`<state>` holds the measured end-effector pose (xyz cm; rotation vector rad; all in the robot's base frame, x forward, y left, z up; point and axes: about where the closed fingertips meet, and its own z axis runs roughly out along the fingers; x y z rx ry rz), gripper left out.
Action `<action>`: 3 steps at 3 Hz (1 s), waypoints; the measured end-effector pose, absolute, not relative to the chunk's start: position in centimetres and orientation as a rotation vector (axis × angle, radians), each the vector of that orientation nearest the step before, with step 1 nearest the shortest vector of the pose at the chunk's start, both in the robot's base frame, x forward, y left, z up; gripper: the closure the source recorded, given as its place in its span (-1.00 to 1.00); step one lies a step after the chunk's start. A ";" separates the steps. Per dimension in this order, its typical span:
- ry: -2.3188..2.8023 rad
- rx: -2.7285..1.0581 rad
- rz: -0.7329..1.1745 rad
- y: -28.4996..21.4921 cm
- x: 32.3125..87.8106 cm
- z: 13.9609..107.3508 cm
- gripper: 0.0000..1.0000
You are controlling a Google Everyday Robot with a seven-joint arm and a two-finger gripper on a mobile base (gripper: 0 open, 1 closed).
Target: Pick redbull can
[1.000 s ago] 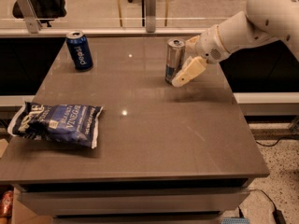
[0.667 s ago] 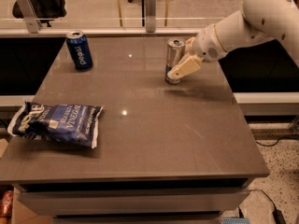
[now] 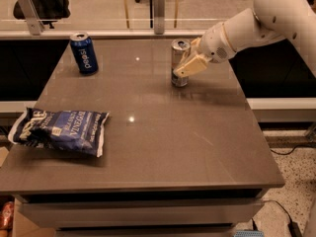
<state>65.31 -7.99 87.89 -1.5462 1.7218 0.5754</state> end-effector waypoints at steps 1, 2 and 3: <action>1.689 -1.554 0.587 -7.7 65.5 89.1 1.00; 1.648 -1.574 0.585 -7.7 65.7 91.5 1.00; 1.598 -1.599 0.566 -8.0 65.4 94.8 1.00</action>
Offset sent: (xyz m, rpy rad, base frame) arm 0.0070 -0.0044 0.0732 0.0327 -0.0774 0.0713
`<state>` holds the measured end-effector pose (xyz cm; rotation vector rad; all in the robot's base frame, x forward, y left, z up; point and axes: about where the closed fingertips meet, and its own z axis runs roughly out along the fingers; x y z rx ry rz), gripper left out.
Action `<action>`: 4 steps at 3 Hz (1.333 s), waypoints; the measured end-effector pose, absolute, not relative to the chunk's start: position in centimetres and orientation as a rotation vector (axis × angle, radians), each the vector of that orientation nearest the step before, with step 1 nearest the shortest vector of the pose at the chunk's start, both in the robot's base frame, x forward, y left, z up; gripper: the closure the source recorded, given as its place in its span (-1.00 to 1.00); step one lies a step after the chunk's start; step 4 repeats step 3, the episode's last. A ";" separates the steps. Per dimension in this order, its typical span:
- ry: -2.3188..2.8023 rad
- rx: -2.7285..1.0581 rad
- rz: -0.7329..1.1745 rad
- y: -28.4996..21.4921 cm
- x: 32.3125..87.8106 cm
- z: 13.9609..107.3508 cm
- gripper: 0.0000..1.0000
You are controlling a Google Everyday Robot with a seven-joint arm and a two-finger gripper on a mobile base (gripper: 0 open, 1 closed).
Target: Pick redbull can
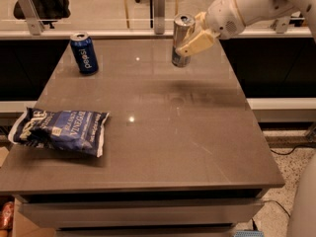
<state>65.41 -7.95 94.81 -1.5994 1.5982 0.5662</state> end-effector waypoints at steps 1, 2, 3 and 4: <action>1.549 -1.627 0.533 -8.2 64.8 97.9 1.00; 1.518 -1.648 0.512 -8.2 64.2 99.7 1.00; 1.499 -1.664 0.506 -8.0 63.9 100.6 1.00; 1.499 -1.664 0.506 -8.0 63.9 100.6 1.00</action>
Offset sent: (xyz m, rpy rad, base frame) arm -0.0191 -0.0103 0.0765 -0.0234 -0.1160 0.0583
